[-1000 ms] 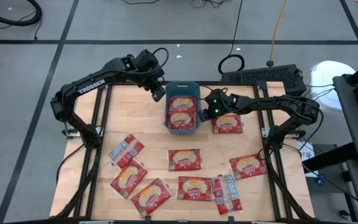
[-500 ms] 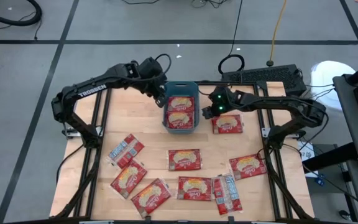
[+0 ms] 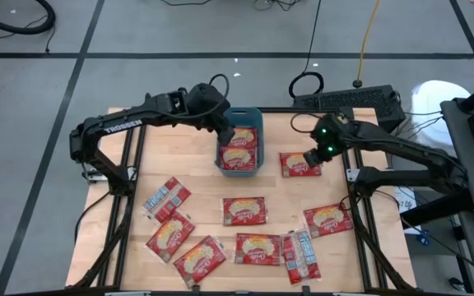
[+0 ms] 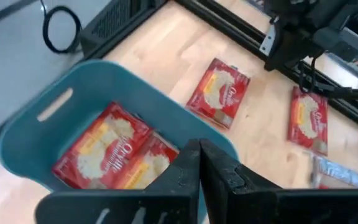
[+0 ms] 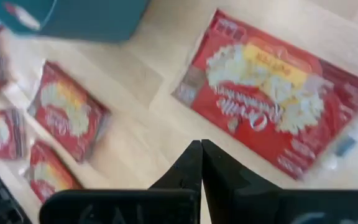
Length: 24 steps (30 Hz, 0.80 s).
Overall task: Sort popcorn bags into baskets
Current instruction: Put the red popcorn bag into the blue bin
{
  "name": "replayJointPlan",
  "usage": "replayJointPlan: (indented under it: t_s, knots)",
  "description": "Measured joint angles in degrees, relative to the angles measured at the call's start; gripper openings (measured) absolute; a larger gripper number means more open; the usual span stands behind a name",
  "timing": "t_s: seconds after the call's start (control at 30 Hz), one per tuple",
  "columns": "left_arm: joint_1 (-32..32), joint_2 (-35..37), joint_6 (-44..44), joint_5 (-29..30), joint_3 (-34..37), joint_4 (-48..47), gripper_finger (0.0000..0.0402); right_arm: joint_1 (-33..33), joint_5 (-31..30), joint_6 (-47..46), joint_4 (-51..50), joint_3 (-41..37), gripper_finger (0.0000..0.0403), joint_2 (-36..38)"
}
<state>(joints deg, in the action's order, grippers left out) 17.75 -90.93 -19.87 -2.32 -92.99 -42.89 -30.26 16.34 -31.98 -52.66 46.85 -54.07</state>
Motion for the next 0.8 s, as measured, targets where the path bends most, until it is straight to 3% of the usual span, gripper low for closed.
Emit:
replayJointPlan:
  t_s: [0.3,0.5,0.67,0.8]
  knots:
    - [-5.60,-4.10,-2.80,0.05,0.04,-2.56,0.0053,0.40,-0.06,1.31,-5.86,0.00,0.0049,2.68]
    - [-14.06,-6.44,9.86,6.86,0.02,-2.63,0.0139,3.07,0.36,3.03,-6.75,-0.02,0.0075,4.76]
    - [-17.37,-10.84,10.26,11.00,0.00,-3.64,0.0216,4.15,0.15,2.96,-6.97,-0.04,0.0088,6.67]
    - [-18.70,-13.46,6.78,14.31,0.04,-5.03,0.0239,4.54,0.29,4.46,-6.94,-0.04,0.0097,7.71]
